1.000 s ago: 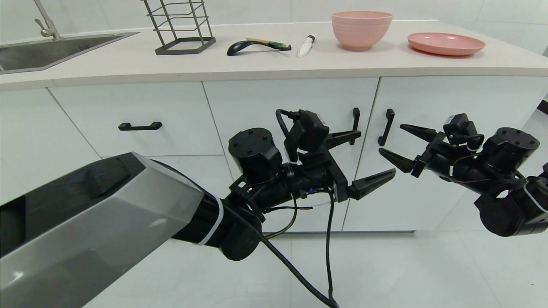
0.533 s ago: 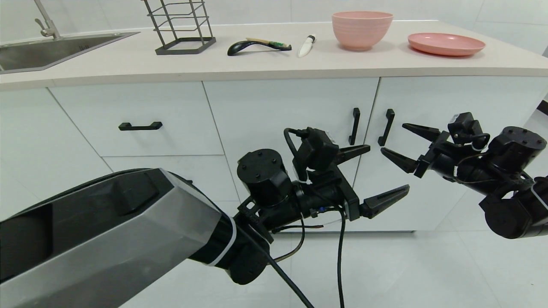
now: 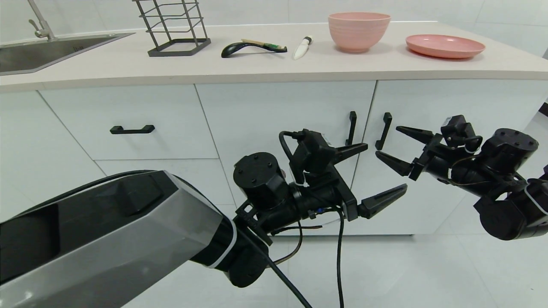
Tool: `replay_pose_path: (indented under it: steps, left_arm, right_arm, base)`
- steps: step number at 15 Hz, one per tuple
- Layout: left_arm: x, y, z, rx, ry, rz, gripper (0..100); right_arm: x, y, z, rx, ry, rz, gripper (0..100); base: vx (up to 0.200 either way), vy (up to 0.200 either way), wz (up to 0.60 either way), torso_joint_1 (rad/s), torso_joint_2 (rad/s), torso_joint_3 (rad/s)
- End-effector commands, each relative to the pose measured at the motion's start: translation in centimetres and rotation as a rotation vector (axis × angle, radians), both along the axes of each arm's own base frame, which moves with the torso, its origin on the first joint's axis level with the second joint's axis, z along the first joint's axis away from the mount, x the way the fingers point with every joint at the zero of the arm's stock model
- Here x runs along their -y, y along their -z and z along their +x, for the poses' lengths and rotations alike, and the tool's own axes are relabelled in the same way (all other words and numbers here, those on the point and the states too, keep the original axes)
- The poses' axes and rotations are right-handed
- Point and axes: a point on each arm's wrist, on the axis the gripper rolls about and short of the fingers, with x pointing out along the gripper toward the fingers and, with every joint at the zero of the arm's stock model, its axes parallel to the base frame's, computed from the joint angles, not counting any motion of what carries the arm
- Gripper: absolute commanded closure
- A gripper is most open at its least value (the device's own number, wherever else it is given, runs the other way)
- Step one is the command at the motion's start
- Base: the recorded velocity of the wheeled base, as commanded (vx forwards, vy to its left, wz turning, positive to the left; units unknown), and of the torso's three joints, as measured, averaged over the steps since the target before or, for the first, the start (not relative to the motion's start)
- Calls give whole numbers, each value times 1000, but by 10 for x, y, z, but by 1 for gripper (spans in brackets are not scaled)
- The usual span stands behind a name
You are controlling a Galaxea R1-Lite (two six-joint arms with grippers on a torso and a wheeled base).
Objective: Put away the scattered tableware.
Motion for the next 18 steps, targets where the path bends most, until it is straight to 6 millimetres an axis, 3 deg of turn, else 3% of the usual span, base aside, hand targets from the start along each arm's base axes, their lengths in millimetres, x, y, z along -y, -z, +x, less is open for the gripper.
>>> replay_pose_path:
  steps: [1,4,7,13,18]
  left_arm:
    - [-1,-4,0,5,-1,3,0]
    - [-10,-14,34,43,-96,82,0]
    - [-11,-46,61,114,-145,139,0]
    - [-7,-48,70,227,40,235,0]
    - [-5,-57,81,201,35,256,0]
  right_arm:
    - [1,0,1,0,1,-1,0]
    - [-3,8,10,-8,-7,0,0]
    - [-7,20,24,-19,-23,-4,0]
    - [-10,20,26,2,-44,-13,0]
    - [-17,9,31,55,-79,-17,0]
  base:
    - [0,0,0,0,0,0]
    - [0,0,0,0,0,0]
    - [0,0,0,0,0,0]
    - [0,0,0,0,0,0]
    - [0,0,0,0,0,0]
